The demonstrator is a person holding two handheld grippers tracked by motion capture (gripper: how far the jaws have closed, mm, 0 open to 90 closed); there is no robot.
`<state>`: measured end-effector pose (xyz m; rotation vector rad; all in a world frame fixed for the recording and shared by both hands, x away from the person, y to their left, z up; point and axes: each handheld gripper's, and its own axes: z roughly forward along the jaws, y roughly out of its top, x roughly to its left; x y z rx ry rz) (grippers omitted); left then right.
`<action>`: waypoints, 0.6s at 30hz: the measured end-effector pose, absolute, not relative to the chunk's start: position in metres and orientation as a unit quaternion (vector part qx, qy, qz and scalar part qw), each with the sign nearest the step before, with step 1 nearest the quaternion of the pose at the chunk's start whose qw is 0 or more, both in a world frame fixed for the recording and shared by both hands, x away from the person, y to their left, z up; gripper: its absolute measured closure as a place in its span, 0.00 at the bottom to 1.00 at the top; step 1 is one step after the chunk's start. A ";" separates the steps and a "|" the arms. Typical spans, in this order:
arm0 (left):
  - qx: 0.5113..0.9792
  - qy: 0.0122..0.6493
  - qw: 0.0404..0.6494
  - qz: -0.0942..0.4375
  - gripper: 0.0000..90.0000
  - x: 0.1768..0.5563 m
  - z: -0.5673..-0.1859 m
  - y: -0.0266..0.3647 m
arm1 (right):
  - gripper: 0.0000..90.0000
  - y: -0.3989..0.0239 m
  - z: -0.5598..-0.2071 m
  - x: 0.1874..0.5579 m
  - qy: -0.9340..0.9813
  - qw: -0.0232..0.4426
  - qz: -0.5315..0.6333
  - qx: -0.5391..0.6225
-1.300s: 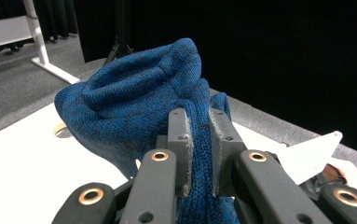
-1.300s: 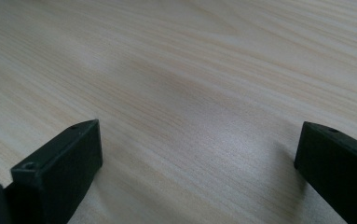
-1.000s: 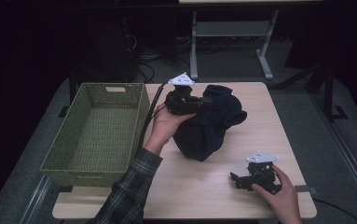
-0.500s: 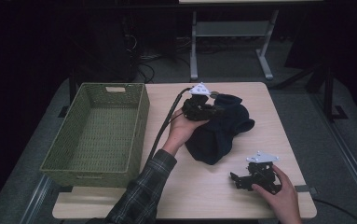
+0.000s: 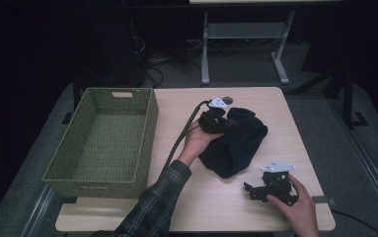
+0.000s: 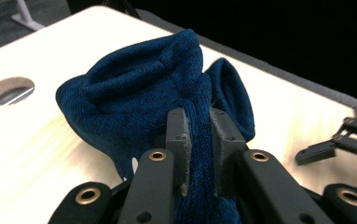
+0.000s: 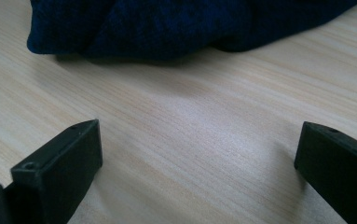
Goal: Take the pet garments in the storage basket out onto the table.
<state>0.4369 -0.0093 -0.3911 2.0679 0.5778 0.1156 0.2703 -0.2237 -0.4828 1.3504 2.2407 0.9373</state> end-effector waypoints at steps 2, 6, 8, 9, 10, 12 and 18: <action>0.850 0.237 0.469 0.047 0.85 0.438 -0.395 -0.010 | 0.01 -0.224 -0.483 0.270 0.793 0.180 0.332 0.478; 0.849 0.241 0.467 0.050 0.67 0.439 -0.395 -0.007 | 0.01 -0.224 -0.483 0.270 0.794 0.182 0.332 0.476; 0.848 0.243 0.467 0.055 0.60 0.438 -0.393 -0.006 | 0.01 -0.224 -0.483 0.270 0.794 0.182 0.332 0.476; 0.849 0.242 0.466 0.059 0.57 0.437 -0.392 -0.006 | 0.01 -0.224 -0.483 0.270 0.794 0.182 0.332 0.476; 0.848 0.242 0.468 0.063 0.53 0.436 -0.390 -0.004 | 0.01 -0.224 -0.483 0.270 0.793 0.180 0.332 0.477; 0.846 0.240 0.471 0.066 0.48 0.435 -0.386 -0.003 | 0.01 -0.224 -0.483 0.270 0.793 0.180 0.332 0.477; 0.849 0.241 0.464 0.081 0.24 0.429 -0.376 0.004 | 0.01 -0.224 -0.483 0.270 0.794 0.180 0.331 0.477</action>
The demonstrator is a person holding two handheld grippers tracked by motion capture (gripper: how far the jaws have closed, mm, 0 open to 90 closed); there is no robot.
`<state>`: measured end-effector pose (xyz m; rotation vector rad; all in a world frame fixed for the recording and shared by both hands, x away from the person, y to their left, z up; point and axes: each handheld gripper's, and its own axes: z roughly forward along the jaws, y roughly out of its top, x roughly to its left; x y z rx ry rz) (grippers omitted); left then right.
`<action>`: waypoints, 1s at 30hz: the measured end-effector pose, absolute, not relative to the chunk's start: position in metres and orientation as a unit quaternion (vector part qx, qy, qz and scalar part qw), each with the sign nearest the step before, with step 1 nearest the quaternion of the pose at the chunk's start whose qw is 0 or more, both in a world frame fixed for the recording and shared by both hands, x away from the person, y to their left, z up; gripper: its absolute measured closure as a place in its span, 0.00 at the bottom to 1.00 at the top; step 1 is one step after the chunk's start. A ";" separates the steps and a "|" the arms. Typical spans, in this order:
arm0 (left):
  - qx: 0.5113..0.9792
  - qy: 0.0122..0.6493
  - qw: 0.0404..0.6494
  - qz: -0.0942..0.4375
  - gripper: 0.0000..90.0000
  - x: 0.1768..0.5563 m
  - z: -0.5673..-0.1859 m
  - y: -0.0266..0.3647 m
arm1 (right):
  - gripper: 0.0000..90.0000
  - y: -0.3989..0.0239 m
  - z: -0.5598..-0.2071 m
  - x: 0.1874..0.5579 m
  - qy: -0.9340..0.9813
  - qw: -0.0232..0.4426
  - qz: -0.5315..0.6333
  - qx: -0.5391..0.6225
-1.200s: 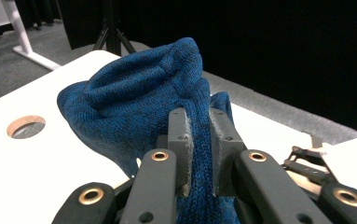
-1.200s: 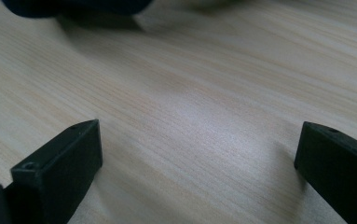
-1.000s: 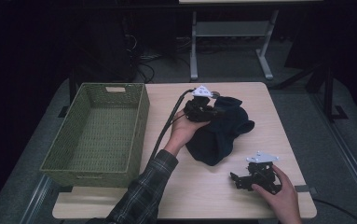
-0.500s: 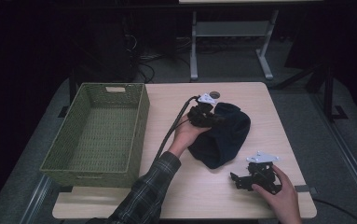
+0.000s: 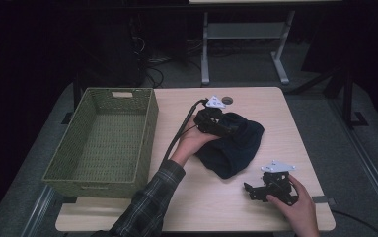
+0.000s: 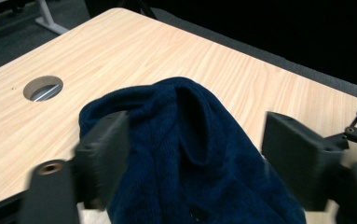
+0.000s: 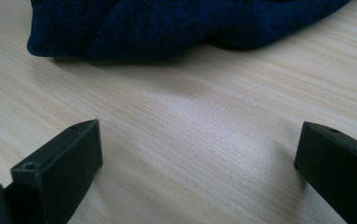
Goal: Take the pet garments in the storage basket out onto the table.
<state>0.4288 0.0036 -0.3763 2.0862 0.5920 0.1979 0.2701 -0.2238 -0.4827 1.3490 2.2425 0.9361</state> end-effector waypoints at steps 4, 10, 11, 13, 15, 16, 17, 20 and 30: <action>0.850 0.240 0.461 0.087 0.14 0.422 -0.371 0.008 | 0.01 -0.224 -0.483 0.270 0.794 0.180 0.331 0.477; 0.849 0.240 0.460 0.098 0.14 0.411 -0.364 0.019 | 0.01 -0.224 -0.483 0.270 0.794 0.181 0.332 0.476; 0.850 0.239 0.458 0.101 0.14 0.409 -0.363 0.022 | 0.01 -0.224 -0.483 0.270 0.794 0.181 0.331 0.476; 0.852 0.241 0.453 0.101 0.14 0.405 -0.363 0.028 | 0.01 -0.224 -0.483 0.270 0.794 0.181 0.331 0.476; 0.852 0.244 0.452 0.101 0.15 0.401 -0.363 0.032 | 0.01 -0.224 -0.483 0.270 0.794 0.181 0.331 0.476; 0.853 0.244 0.450 0.103 0.15 0.398 -0.364 0.036 | 0.01 -0.224 -0.483 0.270 0.794 0.181 0.332 0.476; 0.851 0.247 0.452 0.104 0.15 0.395 -0.365 0.038 | 0.01 -0.224 -0.483 0.270 0.794 0.181 0.331 0.476; 0.848 0.251 0.454 0.104 0.15 0.387 -0.367 0.046 | 0.01 -0.224 -0.483 0.270 0.794 0.182 0.331 0.476; 0.846 0.260 0.452 0.109 0.14 0.359 -0.373 0.065 | 0.01 -0.224 -0.483 0.270 0.794 0.182 0.331 0.476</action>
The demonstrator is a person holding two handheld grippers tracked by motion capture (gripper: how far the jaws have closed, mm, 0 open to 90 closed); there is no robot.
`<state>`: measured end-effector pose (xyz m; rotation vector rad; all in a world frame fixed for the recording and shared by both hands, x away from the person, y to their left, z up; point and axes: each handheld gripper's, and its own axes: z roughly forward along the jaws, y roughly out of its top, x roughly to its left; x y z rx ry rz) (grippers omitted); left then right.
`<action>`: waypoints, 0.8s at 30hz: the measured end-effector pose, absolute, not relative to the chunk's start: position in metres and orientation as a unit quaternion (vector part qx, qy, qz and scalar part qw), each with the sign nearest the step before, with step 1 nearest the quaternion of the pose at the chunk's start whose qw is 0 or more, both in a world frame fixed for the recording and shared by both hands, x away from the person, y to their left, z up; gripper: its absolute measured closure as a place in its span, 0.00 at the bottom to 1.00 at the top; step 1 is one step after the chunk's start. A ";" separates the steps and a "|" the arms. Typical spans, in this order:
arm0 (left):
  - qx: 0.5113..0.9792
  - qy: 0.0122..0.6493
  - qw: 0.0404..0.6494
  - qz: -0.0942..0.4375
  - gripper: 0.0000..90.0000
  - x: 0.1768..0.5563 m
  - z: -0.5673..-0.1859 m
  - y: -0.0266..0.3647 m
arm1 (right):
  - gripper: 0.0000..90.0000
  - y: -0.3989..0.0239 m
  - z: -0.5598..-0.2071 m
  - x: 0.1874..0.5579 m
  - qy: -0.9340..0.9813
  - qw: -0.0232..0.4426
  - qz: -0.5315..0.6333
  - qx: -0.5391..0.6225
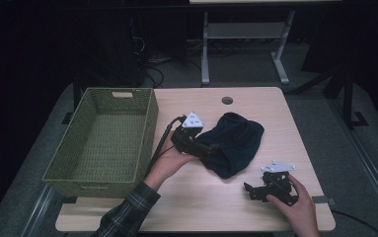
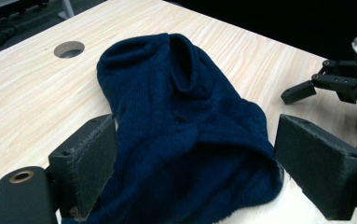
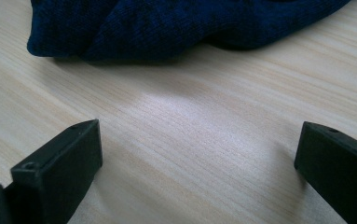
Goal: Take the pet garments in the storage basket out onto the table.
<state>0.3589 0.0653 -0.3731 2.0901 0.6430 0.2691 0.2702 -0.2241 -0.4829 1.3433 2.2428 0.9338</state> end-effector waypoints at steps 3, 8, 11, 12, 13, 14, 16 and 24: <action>0.850 0.257 0.445 0.112 0.14 0.352 -0.376 0.070 | 0.01 -0.224 -0.483 0.270 0.794 0.182 0.331 0.476; 0.851 0.260 0.441 0.115 0.14 0.341 -0.386 0.078 | 0.01 -0.224 -0.483 0.270 0.795 0.182 0.331 0.476; 0.855 0.262 0.434 0.114 0.15 0.335 -0.396 0.083 | 0.01 -0.224 -0.483 0.270 0.794 0.182 0.331 0.476; 0.853 0.265 0.434 0.112 0.15 0.333 -0.399 0.084 | 0.01 -0.224 -0.483 0.270 0.795 0.182 0.331 0.476; 0.856 0.264 0.430 0.113 0.15 0.331 -0.402 0.086 | 0.01 -0.224 -0.483 0.270 0.794 0.182 0.331 0.476; 0.856 0.266 0.428 0.113 0.15 0.330 -0.404 0.087 | 0.01 -0.224 -0.483 0.270 0.795 0.182 0.331 0.475; 0.855 0.272 0.428 0.114 0.15 0.325 -0.412 0.089 | 0.01 -0.224 -0.483 0.270 0.795 0.182 0.331 0.476; 0.864 0.275 0.407 0.111 0.15 0.310 -0.439 0.093 | 0.01 -0.224 -0.483 0.270 0.795 0.182 0.331 0.475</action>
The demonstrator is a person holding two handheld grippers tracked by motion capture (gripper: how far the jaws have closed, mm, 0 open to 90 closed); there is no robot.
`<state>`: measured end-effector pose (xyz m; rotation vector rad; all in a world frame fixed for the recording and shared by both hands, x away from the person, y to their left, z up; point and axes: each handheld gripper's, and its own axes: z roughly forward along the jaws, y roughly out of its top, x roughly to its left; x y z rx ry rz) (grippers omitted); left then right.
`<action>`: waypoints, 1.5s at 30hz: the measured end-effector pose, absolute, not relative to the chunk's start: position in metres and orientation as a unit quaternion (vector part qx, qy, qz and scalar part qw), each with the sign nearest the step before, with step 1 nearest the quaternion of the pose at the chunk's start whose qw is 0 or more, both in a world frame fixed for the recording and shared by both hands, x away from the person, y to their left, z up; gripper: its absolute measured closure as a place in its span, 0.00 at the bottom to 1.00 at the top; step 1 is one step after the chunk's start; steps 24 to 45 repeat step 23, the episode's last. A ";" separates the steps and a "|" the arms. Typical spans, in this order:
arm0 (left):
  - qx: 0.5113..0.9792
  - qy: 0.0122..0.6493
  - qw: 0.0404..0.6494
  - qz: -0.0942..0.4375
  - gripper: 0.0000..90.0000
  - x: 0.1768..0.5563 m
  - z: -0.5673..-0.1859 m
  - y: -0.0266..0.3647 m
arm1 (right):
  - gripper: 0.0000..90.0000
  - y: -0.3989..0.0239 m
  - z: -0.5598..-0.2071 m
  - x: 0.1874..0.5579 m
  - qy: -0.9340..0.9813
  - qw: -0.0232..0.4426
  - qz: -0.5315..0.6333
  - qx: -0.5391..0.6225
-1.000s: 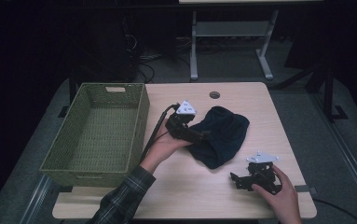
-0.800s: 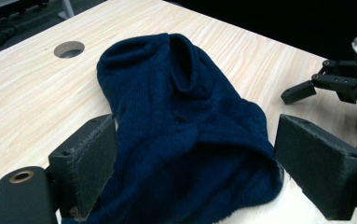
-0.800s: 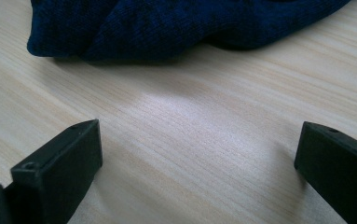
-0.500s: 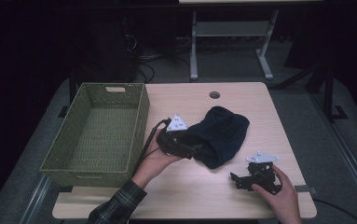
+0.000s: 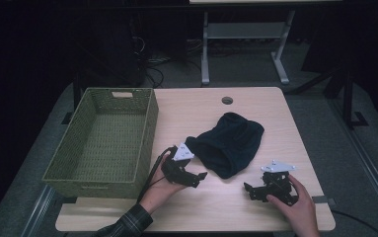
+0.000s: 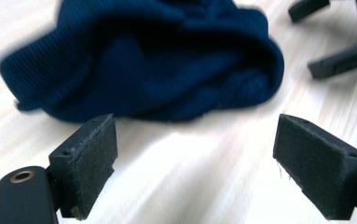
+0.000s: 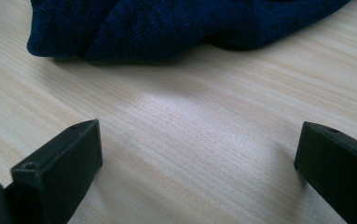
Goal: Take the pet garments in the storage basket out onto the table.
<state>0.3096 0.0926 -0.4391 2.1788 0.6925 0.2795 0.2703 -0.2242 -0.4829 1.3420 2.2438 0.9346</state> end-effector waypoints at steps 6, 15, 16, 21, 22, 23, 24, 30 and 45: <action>0.877 0.276 0.379 0.102 0.15 0.299 -0.459 0.100 | 0.01 -0.224 -0.483 0.270 0.795 0.182 0.331 0.475; 0.888 0.269 0.357 0.109 0.15 0.292 -0.475 0.111 | 0.01 -0.224 -0.483 0.270 0.795 0.181 0.331 0.475; 0.885 0.264 0.367 0.109 0.14 0.292 -0.477 0.113 | 0.01 -0.224 -0.483 0.270 0.795 0.182 0.331 0.475; 0.883 0.260 0.374 0.109 0.14 0.292 -0.478 0.114 | 0.01 -0.224 -0.483 0.270 0.795 0.182 0.331 0.475; 0.883 0.260 0.374 0.109 0.14 0.292 -0.478 0.114 | 0.01 -0.224 -0.483 0.270 0.795 0.182 0.331 0.475; 0.883 0.260 0.374 0.109 0.14 0.292 -0.478 0.114 | 0.01 -0.224 -0.483 0.270 0.795 0.182 0.331 0.475; 0.883 0.260 0.374 0.109 0.14 0.292 -0.478 0.114 | 0.01 -0.224 -0.483 0.270 0.795 0.182 0.331 0.475; 0.883 0.260 0.374 0.109 0.14 0.292 -0.478 0.114 | 0.01 -0.224 -0.483 0.270 0.795 0.182 0.331 0.475; 0.883 0.260 0.374 0.109 0.14 0.292 -0.478 0.114 | 0.01 -0.224 -0.483 0.270 0.795 0.182 0.331 0.475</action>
